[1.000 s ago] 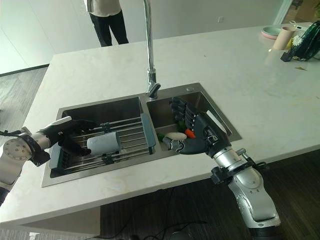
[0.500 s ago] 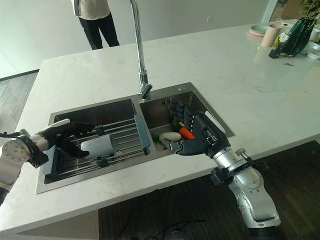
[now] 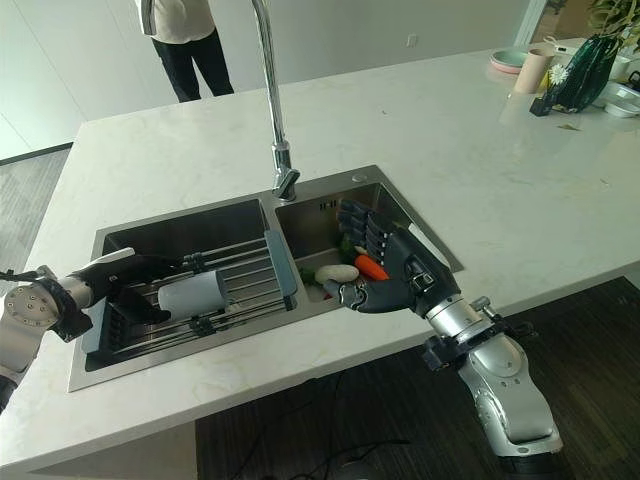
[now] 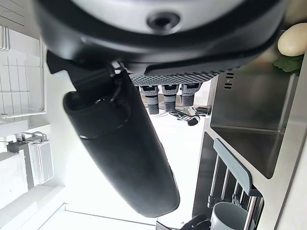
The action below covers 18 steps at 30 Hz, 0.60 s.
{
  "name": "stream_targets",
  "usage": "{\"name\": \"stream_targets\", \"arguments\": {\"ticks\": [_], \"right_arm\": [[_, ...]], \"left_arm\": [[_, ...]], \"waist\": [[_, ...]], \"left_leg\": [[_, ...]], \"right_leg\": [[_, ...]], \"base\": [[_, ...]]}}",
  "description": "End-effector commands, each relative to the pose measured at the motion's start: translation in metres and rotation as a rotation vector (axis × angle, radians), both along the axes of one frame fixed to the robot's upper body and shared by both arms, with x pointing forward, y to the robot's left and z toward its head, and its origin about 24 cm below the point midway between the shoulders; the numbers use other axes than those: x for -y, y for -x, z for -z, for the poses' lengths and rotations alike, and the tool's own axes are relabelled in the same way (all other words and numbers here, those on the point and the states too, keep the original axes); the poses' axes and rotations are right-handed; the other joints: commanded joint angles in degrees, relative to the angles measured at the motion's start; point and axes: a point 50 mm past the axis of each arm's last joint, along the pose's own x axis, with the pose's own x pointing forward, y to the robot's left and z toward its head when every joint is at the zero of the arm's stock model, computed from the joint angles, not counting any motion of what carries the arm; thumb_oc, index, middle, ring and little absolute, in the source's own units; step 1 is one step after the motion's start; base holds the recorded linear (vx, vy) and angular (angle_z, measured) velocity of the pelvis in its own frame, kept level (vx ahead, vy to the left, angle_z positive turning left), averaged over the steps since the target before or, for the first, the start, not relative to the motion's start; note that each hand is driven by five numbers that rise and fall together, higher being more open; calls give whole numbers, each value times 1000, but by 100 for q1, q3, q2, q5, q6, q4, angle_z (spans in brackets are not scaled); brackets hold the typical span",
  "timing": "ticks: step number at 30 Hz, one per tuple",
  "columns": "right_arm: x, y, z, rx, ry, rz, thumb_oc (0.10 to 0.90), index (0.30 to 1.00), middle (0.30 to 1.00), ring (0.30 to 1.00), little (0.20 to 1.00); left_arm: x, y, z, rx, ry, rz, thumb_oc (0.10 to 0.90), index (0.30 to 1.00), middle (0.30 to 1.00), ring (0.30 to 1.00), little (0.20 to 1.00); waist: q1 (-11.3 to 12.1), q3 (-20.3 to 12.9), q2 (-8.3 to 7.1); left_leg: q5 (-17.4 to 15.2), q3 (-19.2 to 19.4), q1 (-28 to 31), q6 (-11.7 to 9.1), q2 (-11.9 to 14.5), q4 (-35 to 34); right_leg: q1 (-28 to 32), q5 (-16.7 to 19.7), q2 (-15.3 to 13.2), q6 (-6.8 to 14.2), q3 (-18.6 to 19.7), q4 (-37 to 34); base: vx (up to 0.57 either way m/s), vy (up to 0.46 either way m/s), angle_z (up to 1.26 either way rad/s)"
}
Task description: Place the dishes in the dishwasher.
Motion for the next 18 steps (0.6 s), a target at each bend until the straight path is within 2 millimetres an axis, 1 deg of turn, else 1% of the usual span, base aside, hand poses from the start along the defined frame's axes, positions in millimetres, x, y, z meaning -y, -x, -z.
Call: {"name": "stream_targets", "arguments": {"ticks": [1, 6, 18], "right_arm": [[4, 3, -47, 239, 6, -21, 800, 900, 900, 900, 900], [5, 4, -47, 239, 9, -20, 800, 900, 900, 900, 900], [6, 4, -47, 237, 13, -22, 800, 900, 900, 900, 900]], "left_arm": [[11, -21, -37, 175, -20, 38, 800, 900, 900, 900, 900], [10, -20, -37, 173, -22, 37, 800, 900, 900, 900, 900], [12, -22, -29, 154, -23, 34, 800, 900, 900, 900, 900]], "waist": [[-17, -458, 122], [-21, -455, 104], [-49, -461, 89]], "left_leg": [[-678, -307, 290, -371, 245, 39], [-678, -300, 301, -370, 252, 39], [-646, -275, 283, -360, 265, 39]], "right_leg": [[-13, -479, -210, 512, -444, 231], [-13, -476, -204, 509, -444, 231], [-50, -441, -203, 497, -428, 231]], "base": [[0, 0, 0], [0, 0, 0], [-1, -1, 0]]}}
